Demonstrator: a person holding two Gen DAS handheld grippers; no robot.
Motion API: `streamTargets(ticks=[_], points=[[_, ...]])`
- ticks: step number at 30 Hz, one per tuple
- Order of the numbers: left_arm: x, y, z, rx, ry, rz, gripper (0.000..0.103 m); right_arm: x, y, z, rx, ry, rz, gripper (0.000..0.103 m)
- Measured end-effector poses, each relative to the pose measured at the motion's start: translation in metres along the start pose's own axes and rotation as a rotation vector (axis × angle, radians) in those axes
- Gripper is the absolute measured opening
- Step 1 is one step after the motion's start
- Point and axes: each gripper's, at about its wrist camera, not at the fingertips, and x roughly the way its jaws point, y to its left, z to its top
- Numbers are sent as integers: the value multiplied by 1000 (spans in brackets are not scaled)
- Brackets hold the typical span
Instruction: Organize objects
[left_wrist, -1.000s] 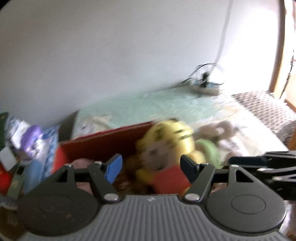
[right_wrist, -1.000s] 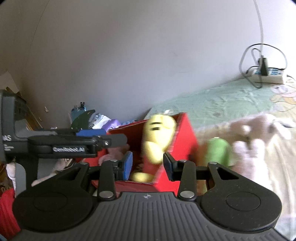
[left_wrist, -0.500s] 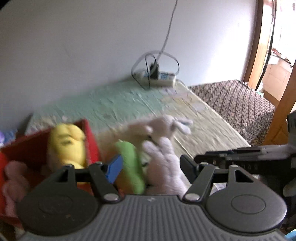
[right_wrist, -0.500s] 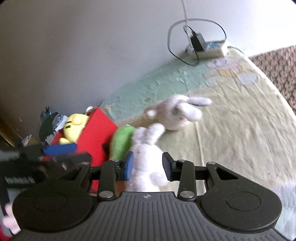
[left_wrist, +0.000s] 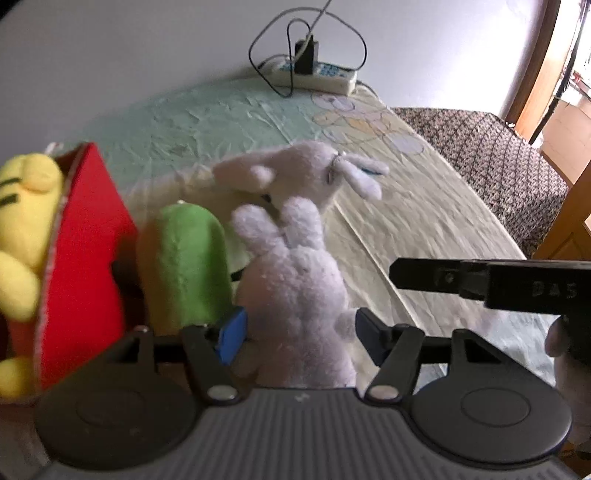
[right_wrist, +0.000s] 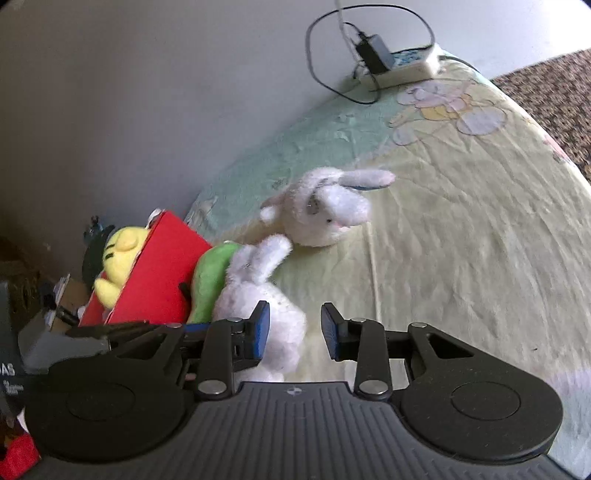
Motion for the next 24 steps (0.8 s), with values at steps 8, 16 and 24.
streamTargets(ticks=[8,16,24], points=[[-9,-19,3,55,-27,-93,67,-10,-32,5,97,-39,-15,35],[-4,-63,12,129,-11,-343,67,-31,-53,4,170,-82,-35,35],[-40,-58,14,190,-98,-350,71,-38,-52,4,211,-111,32,35]])
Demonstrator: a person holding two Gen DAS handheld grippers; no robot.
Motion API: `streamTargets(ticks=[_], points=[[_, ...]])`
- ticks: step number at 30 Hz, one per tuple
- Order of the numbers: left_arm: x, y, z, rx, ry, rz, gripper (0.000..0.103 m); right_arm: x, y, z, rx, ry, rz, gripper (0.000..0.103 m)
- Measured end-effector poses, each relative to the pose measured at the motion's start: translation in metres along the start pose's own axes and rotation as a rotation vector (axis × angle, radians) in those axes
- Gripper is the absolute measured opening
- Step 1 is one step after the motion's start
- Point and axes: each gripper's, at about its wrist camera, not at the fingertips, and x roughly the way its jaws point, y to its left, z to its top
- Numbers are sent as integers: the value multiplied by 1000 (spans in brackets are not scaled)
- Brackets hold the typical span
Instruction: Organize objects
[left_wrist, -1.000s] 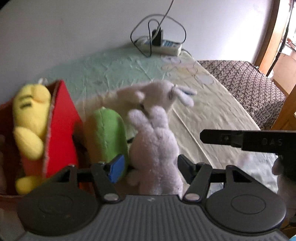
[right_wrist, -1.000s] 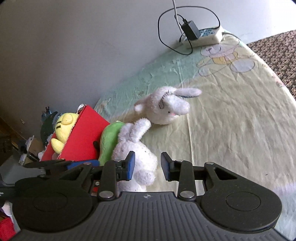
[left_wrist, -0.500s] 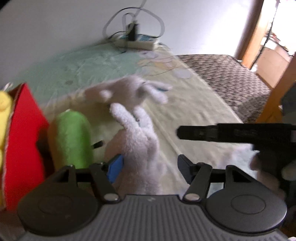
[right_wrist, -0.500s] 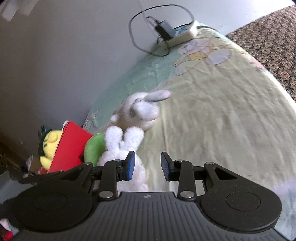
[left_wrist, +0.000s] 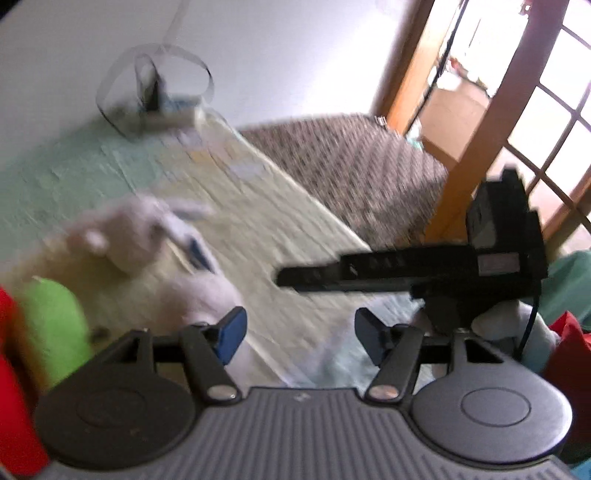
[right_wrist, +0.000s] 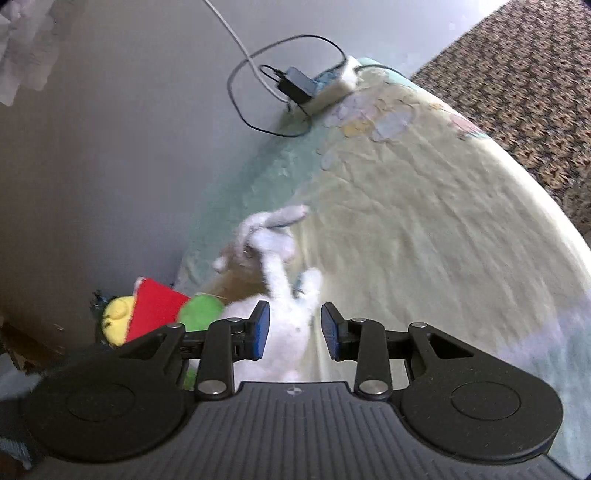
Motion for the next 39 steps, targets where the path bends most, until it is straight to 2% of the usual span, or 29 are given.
streamTargets(ticks=[2,4,6,9,12,18,23,27,31,34,39], points=[[-16,16,3,-30,-43,51,77,5,2,0,5,-1,14,35],[-20,32,3,-63,-47,100,80,11,2,0,16,11,27,35],[-8,46,0,-90,-4,133,72,16,2,0,40,22,48,35],[17,53,-8,-117,51,84,66,20,1,2,78,21,61,35],[33,47,-14,-124,90,31,66,17,-3,2,94,28,55,35],[36,13,-17,-59,95,-39,66,10,-11,-3,87,59,21,38],[34,-2,-14,-5,80,-31,66,1,-21,-7,118,54,17,41],[23,8,-16,-29,56,7,74,1,-20,-11,113,80,37,42],[42,29,-21,-112,123,28,69,3,-21,-13,129,77,42,45],[61,32,-19,-122,156,24,68,5,-24,-15,154,87,59,45],[72,27,-16,-108,165,23,71,5,-28,-17,183,84,65,43]])
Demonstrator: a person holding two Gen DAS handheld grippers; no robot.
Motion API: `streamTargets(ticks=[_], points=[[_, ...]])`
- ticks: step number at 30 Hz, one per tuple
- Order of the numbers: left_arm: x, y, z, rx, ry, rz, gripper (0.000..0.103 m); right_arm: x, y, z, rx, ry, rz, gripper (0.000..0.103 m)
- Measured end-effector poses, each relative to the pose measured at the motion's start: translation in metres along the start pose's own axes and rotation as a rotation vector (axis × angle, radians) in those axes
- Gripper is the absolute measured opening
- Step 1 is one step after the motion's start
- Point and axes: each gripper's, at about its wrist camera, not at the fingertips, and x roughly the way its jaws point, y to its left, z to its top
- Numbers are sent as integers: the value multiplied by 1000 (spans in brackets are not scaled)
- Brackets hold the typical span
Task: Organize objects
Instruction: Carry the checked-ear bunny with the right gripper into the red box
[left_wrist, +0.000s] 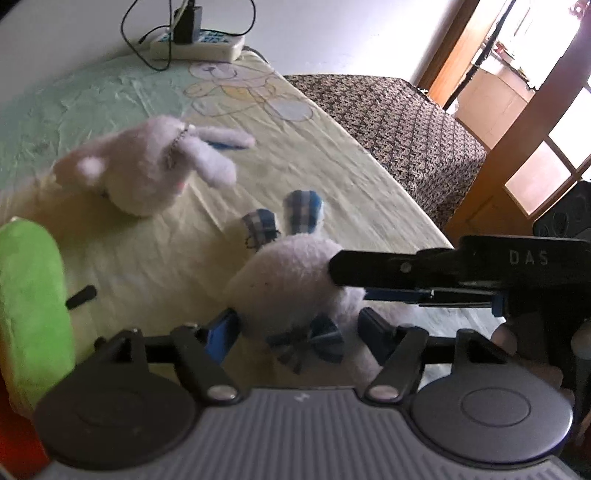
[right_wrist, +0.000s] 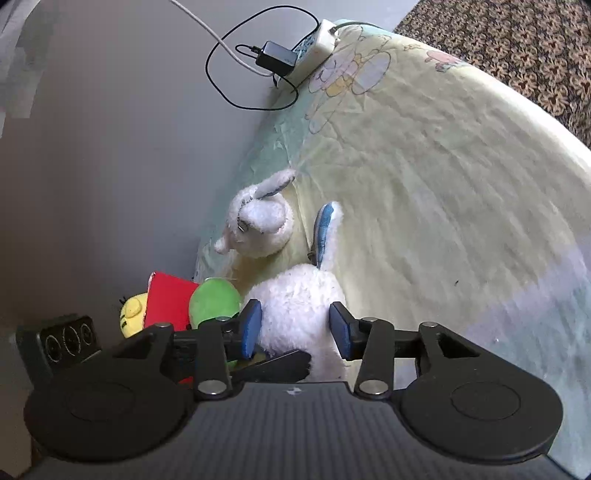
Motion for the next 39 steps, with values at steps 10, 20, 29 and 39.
streamTargets(ticks=[10,20,29,39], points=[[-15,-12,-5,10,-16,32,66,-17,25,-11,-73,30,30,37],[-88,-30,-28,-8,-149,98,66,-30,86,-22,-215,80,156,37],[-174,-14,-50,-46,-329,184,66,-11,169,-45,-359,71,274,37],[-248,60,-79,-55,-457,220,66,61,252,-90,-440,65,298,37]])
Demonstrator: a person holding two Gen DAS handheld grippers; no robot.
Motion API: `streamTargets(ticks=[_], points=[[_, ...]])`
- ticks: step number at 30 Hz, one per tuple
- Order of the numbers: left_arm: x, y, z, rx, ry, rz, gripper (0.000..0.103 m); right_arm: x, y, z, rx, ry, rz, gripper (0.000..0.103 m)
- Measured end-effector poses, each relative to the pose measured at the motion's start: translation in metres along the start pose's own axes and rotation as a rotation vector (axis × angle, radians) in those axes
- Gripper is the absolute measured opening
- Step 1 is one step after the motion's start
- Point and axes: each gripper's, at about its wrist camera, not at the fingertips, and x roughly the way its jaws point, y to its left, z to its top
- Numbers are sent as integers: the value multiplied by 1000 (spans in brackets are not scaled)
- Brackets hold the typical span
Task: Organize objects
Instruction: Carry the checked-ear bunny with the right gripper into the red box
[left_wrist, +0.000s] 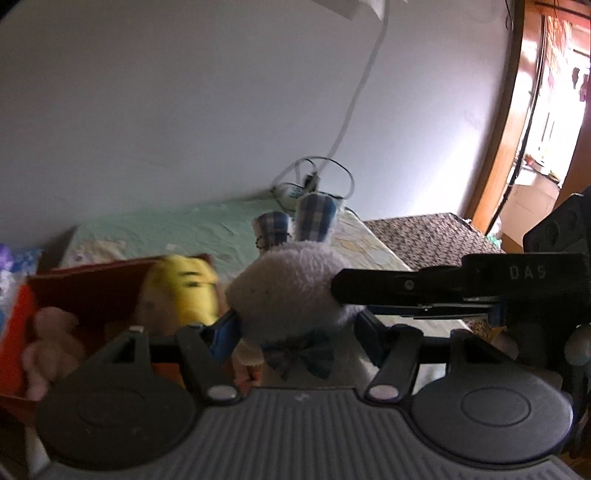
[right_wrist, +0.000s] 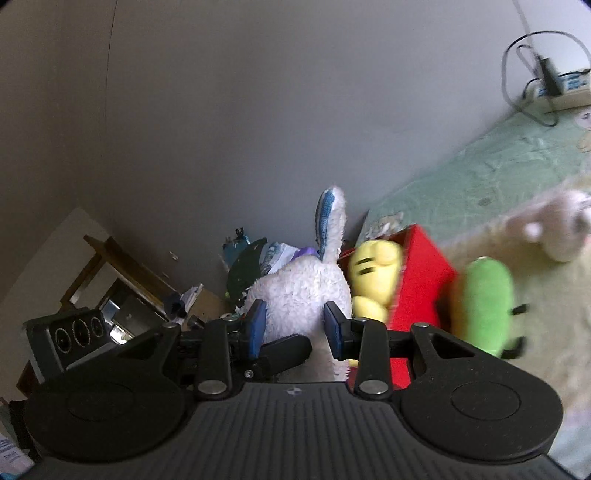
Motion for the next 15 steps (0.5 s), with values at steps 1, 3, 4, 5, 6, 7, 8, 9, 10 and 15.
streamTargets(ticks=[1,3,4,5,6,7,8,9,10,15], points=[[-3,11,-2,-3,0,4,66,11,6,-2,-11,2,-2,37],[-10,33,-3,-2,1,13,66,28,17,-4,-36,5,-3,37],[-13,45,-4,1,-2,18,66,37,22,-4,-49,5,-6,37],[-17,54,-4,2,-4,19,66,45,27,-6,-63,4,-9,37],[-19,64,-4,-2,-6,19,66,53,31,-7,-75,4,-13,37],[-21,75,-4,-7,-7,17,66,60,34,-8,-81,4,-19,37],[-23,85,-4,-7,-9,16,66,70,36,-8,-83,5,-28,37],[-24,94,-4,-7,-11,15,66,75,39,-9,-85,7,-36,37],[-24,103,-4,-8,-9,14,66,81,40,-10,-88,11,-46,37],[-12,143,-5,-33,27,4,66,110,44,-8,-113,39,-111,37]])
